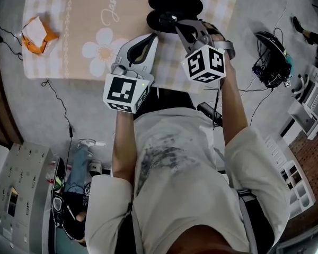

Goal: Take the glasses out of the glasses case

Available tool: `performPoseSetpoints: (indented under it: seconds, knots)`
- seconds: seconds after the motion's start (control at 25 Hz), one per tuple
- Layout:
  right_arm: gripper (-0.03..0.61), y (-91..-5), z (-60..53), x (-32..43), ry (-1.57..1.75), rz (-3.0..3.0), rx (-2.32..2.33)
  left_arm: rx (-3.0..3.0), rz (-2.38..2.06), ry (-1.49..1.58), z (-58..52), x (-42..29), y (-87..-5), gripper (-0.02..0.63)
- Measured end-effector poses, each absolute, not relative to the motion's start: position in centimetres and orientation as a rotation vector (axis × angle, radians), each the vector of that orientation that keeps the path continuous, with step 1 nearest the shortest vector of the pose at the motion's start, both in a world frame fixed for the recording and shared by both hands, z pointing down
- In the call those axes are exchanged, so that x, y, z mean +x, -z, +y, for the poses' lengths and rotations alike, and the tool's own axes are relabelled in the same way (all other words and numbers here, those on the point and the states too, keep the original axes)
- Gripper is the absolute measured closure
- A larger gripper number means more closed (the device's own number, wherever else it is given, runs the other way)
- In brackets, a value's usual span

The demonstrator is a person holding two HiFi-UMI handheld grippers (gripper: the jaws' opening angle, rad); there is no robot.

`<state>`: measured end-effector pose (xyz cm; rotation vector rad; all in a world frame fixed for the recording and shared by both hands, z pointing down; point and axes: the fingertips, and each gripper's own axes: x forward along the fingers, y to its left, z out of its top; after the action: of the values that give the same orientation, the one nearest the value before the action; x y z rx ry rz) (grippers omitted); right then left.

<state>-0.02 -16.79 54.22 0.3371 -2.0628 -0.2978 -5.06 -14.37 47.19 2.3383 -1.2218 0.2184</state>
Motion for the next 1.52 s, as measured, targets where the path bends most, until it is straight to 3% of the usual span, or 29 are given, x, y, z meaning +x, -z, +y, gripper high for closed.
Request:
performPoseSetpoints:
  seconds: [1.52]
  knots:
    - [0.560,-54.5,-9.3,-0.5,0.273,-2.102,0.348,2.337,-1.171,-0.290,-8.2,-4.3,-49.1,0.606]
